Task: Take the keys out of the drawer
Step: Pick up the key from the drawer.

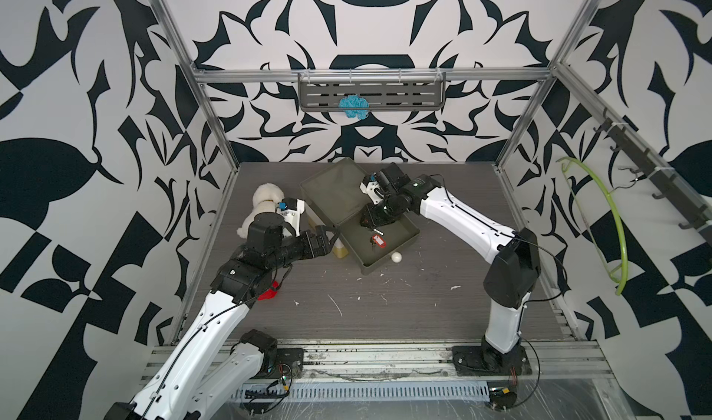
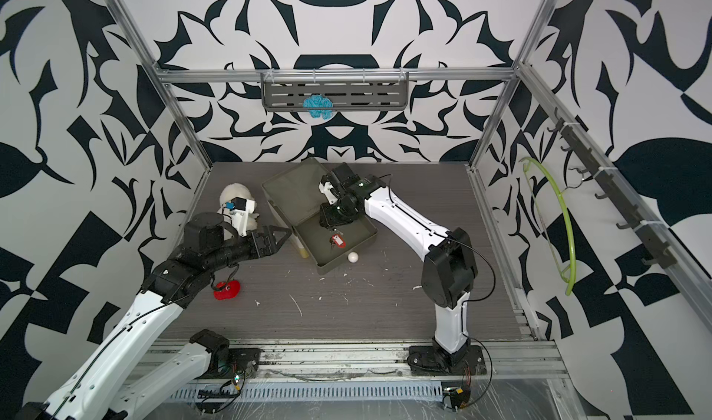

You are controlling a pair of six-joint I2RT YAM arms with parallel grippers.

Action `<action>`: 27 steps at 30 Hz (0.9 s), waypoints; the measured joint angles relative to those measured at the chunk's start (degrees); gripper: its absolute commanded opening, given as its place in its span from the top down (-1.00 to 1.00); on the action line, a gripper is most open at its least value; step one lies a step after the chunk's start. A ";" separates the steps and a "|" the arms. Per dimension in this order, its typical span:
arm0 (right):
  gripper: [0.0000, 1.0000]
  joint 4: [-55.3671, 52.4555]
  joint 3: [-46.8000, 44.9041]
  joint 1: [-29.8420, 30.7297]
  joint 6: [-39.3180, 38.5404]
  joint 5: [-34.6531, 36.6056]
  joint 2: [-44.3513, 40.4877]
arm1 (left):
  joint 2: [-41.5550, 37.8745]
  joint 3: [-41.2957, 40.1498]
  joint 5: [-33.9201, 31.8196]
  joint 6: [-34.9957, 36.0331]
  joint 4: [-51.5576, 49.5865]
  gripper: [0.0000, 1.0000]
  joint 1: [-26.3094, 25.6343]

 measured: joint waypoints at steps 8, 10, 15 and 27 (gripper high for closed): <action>0.21 -1.53 1.88 0.00 -0.26 1.38 1.95 | -0.55 0.00 -0.50 0.00 0.00 -0.98 0.00; 0.25 -2.21 2.19 0.00 -0.44 1.73 2.12 | -0.76 -0.04 -0.57 0.00 0.02 -0.98 0.00; 0.29 -2.58 2.29 -0.04 -0.72 2.21 2.32 | -0.83 -0.09 -0.79 0.00 0.02 -0.98 0.00; 0.53 -3.15 0.87 -0.07 -1.88 2.75 1.36 | -0.57 -0.72 -1.49 -0.13 0.07 -0.98 0.00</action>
